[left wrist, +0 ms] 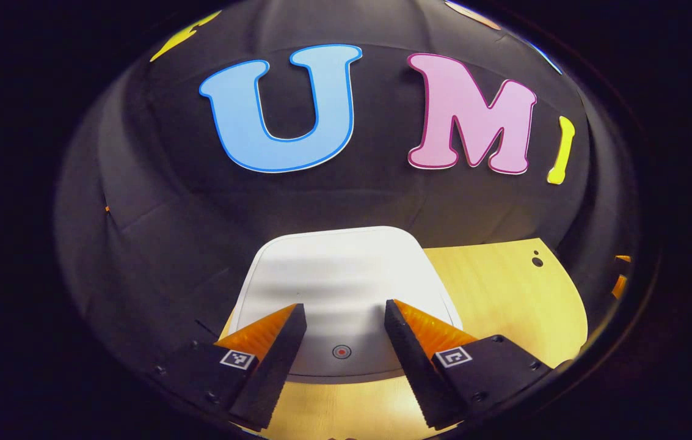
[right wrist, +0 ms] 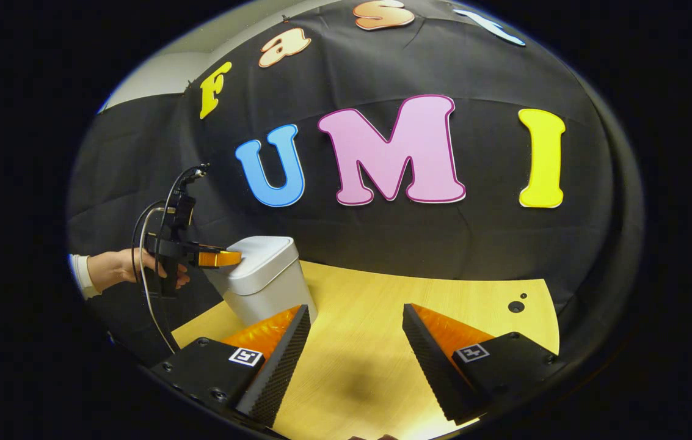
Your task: Press the lid of the desktop garbage bin to open it, pick up the crumpled paper on the desktop and throw it into the bin, then pick up the pop can on the desktop and drop it into the bin, and finally close the garbage bin lid.
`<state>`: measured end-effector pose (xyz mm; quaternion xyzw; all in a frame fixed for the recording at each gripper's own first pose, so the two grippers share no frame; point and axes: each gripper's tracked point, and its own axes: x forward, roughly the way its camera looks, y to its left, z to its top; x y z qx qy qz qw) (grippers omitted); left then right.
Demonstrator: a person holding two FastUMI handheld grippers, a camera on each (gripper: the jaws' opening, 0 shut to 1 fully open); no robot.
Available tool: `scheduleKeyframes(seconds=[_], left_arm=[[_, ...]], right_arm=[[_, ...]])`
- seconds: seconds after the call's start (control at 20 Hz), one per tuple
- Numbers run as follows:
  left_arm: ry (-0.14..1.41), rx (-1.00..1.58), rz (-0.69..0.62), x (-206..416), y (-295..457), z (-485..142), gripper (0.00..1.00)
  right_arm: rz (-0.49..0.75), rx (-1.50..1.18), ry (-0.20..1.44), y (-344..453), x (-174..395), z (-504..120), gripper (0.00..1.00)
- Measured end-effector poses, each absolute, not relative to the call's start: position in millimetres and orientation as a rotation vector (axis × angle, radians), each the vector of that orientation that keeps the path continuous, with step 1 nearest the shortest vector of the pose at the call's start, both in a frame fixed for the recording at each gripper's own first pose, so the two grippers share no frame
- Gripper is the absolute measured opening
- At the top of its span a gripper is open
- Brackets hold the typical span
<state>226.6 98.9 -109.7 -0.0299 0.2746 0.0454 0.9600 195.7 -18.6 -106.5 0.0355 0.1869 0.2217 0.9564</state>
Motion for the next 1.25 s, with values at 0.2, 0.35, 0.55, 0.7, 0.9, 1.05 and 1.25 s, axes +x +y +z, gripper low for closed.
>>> scheduleKeyframes(seconds=[0.2,0.35,0.55,0.7,0.9,1.05,1.25], left_arm=[[0.469,-0.093,0.117,228,102,-92,0.93],[0.312,-0.108,0.106,214,98,-48,0.94],[0.154,-0.108,0.080,167,84,-8,0.94],[0.077,-0.081,0.059,124,73,4,0.94],[0.022,-0.115,0.057,64,53,4,0.94],[-0.006,-0.115,0.091,21,39,9,0.93],[-0.061,-0.072,0.102,-30,-2,36,0.93]], right_arm=[[0.443,0.047,0.368,-22,187,-97,0.98],[0.416,0.036,0.339,-22,177,-83,0.98],[0.345,0.016,0.286,-16,155,-62,0.98],[0.277,-0.003,0.242,-8,131,-49,0.98],[0.218,-0.009,0.180,8,95,-32,0.98],[0.222,-0.008,0.149,14,69,-25,0.98],[0.273,-0.033,0.094,12,38,-6,0.99]])
